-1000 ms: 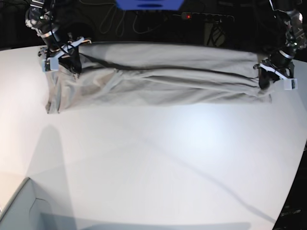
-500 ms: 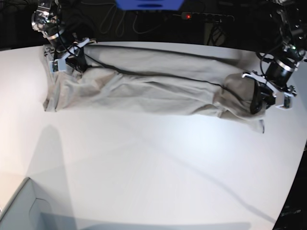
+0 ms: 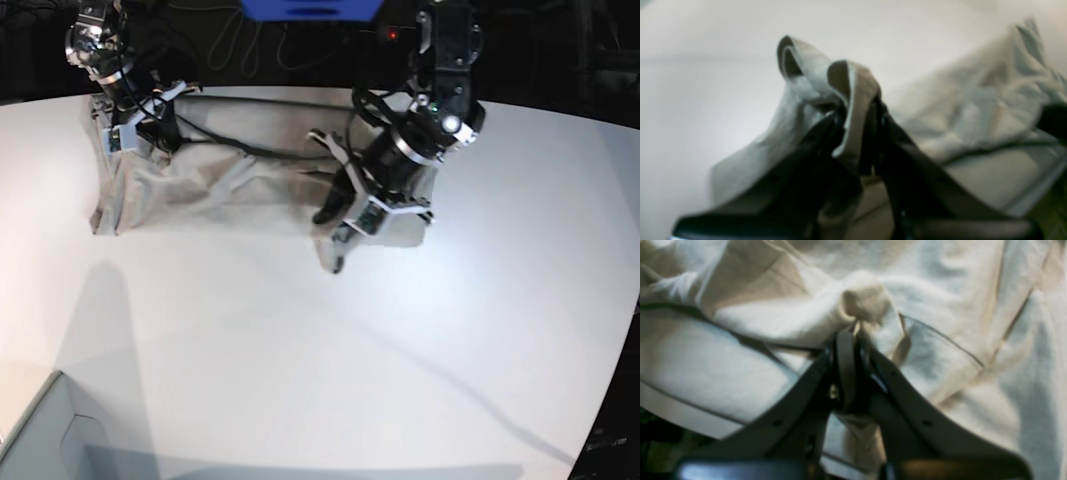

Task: Layout the t-shirt on the table in an organized manner, then fold the t-shirt properly
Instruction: 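Carry the held strip end with the left gripper over toward the middle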

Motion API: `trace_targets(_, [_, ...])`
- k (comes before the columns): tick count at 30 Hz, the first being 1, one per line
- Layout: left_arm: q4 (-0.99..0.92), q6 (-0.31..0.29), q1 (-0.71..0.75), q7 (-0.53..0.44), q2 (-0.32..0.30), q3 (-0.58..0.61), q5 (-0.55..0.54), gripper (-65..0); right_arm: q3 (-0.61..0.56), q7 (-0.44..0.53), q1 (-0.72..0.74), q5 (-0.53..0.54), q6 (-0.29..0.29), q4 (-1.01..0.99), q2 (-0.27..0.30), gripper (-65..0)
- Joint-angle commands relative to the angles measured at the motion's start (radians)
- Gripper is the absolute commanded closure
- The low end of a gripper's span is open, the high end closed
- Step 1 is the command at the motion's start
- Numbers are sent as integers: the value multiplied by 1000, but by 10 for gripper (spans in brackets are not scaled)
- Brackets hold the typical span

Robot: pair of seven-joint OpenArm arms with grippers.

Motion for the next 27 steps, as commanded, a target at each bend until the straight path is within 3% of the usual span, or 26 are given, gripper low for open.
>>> trace_targets(1, [-5, 2, -11, -20, -4, 13, 4, 0, 2, -3, -3, 0, 15, 8, 5, 0])
trace_targets(4, [-45, 15, -11, -20, -4, 77, 23, 0, 2, -3, -3, 0, 15, 8, 5, 0])
trace_targets(8, [-59, 171, -8, -21, -4, 159, 12, 0, 2, -3, -3, 0, 15, 8, 5, 0])
trace_targets(10, [-45, 214, -5, -29, -4, 186, 0, 0, 2, -3, -3, 0, 15, 8, 5, 0])
trace_targets(15, [89, 239, 0, -35, -4, 157, 6, 0, 2, -5, -3, 0, 15, 8, 8, 0])
trace_targets(19, [165, 372, 0, -15, -4, 104, 8, 0, 2, -5, -3, 0, 15, 8, 10, 0])
trace_targets(23, [165, 474, 0, -1, -62, 165, 8, 0, 2, -5, 6, 0, 15, 8, 5, 0])
trace_targets(27, [144, 533, 0, 34, -94, 263, 1, 0, 2, -6, 11, 0, 15, 8, 5, 0])
